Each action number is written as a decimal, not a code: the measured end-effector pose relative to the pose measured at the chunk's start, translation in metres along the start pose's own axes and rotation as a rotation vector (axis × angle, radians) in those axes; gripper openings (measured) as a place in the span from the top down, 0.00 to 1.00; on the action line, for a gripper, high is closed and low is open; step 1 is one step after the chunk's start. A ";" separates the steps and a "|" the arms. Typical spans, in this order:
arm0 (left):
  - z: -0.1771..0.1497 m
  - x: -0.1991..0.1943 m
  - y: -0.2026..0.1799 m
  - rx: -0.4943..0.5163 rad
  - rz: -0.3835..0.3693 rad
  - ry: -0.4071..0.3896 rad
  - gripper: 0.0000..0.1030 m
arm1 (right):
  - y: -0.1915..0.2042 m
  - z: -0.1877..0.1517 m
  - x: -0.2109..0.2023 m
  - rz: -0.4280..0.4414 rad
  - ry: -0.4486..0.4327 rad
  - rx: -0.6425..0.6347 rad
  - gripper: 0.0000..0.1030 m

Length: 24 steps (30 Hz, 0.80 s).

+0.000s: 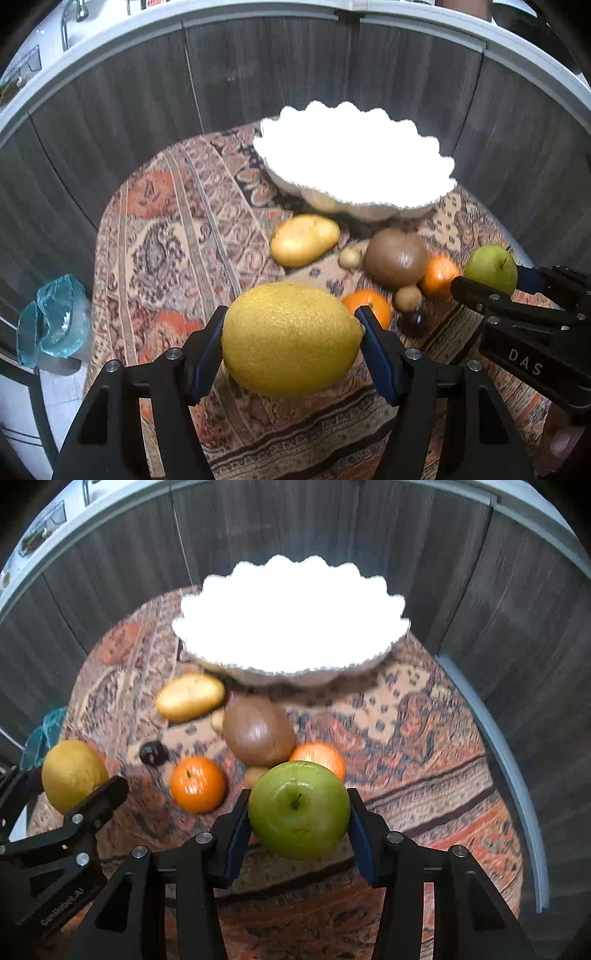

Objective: Organize fruits
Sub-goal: 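Lift and carry the lemon and apple over the white bowl with both tools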

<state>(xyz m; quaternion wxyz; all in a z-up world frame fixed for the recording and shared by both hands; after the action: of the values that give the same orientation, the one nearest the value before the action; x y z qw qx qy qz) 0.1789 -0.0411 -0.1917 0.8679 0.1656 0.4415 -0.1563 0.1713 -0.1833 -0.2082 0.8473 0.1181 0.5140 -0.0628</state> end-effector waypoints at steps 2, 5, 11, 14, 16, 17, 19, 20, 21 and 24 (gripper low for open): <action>0.010 -0.003 0.002 0.000 0.006 -0.015 0.35 | 0.001 0.011 -0.005 0.008 -0.018 0.002 0.52; 0.027 -0.007 0.008 0.007 0.016 -0.042 0.35 | 0.003 0.025 -0.012 0.017 -0.044 0.002 0.52; 0.062 -0.014 0.017 0.021 0.043 -0.094 0.35 | 0.002 0.053 -0.017 0.041 -0.069 0.020 0.52; 0.077 -0.014 0.020 0.027 0.051 -0.113 0.35 | 0.002 0.067 -0.019 0.046 -0.092 0.020 0.52; 0.086 -0.013 0.023 0.033 0.060 -0.128 0.35 | 0.004 0.077 -0.020 0.045 -0.107 0.015 0.52; 0.092 -0.011 0.024 0.038 0.063 -0.134 0.35 | 0.004 0.083 -0.019 0.045 -0.113 0.014 0.52; 0.102 -0.007 0.025 0.046 0.062 -0.143 0.35 | 0.003 0.093 -0.019 0.046 -0.122 0.018 0.52; 0.106 -0.005 0.026 0.051 0.063 -0.146 0.35 | 0.002 0.097 -0.019 0.042 -0.129 0.018 0.52; 0.111 -0.003 0.027 0.057 0.063 -0.150 0.35 | 0.002 0.101 -0.018 0.038 -0.139 0.018 0.52; 0.127 0.006 0.030 0.065 0.050 -0.161 0.35 | -0.001 0.116 -0.015 0.028 -0.160 0.022 0.52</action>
<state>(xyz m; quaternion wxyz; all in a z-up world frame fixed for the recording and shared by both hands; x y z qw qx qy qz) 0.2852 -0.0692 -0.1218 0.8983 0.1917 0.3608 -0.1616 0.2634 -0.2151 -0.1440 0.8852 0.1290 0.4421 -0.0656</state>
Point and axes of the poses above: each gripper's, at about its wrist camera, not at the fingertips, and x roughly the way its jaws point, y to its left, z to its top, the point moved 6 cm from there along x, roughly the way its jaws point, and after that the axes turned 14 degrees about x, right-handed, at the moved point
